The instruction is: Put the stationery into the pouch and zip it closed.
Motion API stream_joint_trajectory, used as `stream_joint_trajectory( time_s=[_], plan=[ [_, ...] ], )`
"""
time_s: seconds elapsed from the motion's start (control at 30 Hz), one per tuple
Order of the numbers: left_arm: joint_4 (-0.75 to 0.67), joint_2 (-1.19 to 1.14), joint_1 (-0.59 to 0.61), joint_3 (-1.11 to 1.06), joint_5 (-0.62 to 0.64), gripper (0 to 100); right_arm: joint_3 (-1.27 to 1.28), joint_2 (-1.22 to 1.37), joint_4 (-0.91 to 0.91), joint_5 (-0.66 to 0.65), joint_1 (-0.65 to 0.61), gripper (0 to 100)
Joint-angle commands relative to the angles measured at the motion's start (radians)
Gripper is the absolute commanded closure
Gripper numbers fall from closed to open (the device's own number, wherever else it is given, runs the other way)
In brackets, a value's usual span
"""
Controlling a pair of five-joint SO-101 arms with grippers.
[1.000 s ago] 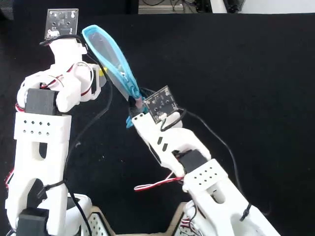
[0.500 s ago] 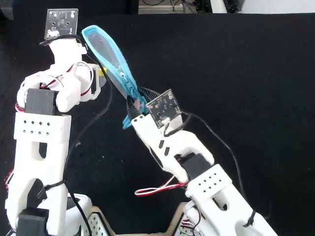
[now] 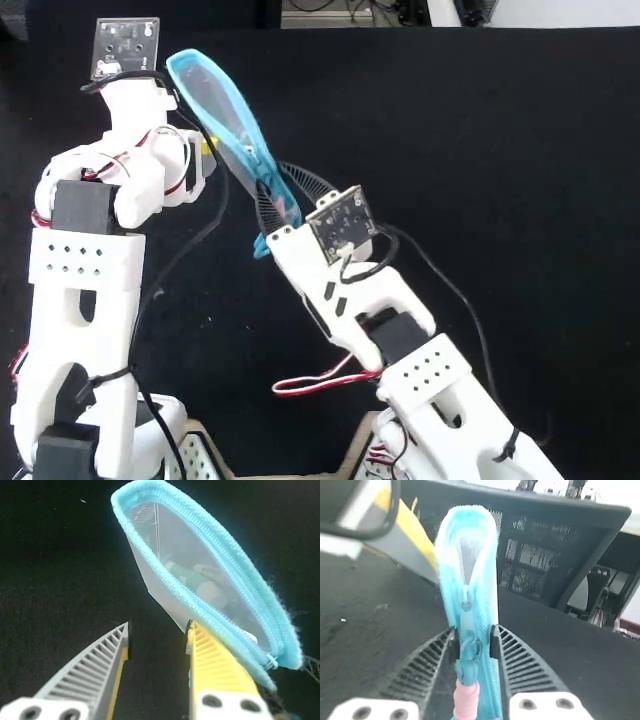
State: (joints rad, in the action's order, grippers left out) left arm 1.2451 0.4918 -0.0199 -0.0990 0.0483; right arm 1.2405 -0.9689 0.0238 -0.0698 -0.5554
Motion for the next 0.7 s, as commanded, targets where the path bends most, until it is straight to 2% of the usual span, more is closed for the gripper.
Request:
stream_joint_trajectory(
  time_s=[0.0, 0.67],
  plan=[
    [0.006, 0.011, -0.007, 0.062, 0.002, 81, -0.050, 0.142, -0.029, 0.003, 0.018, 89.3],
    [0.008, 0.012, -0.005, 0.062, 0.002, 81, 0.031, 0.145, -0.032, 0.003, 0.017, 89.0]
  ],
)
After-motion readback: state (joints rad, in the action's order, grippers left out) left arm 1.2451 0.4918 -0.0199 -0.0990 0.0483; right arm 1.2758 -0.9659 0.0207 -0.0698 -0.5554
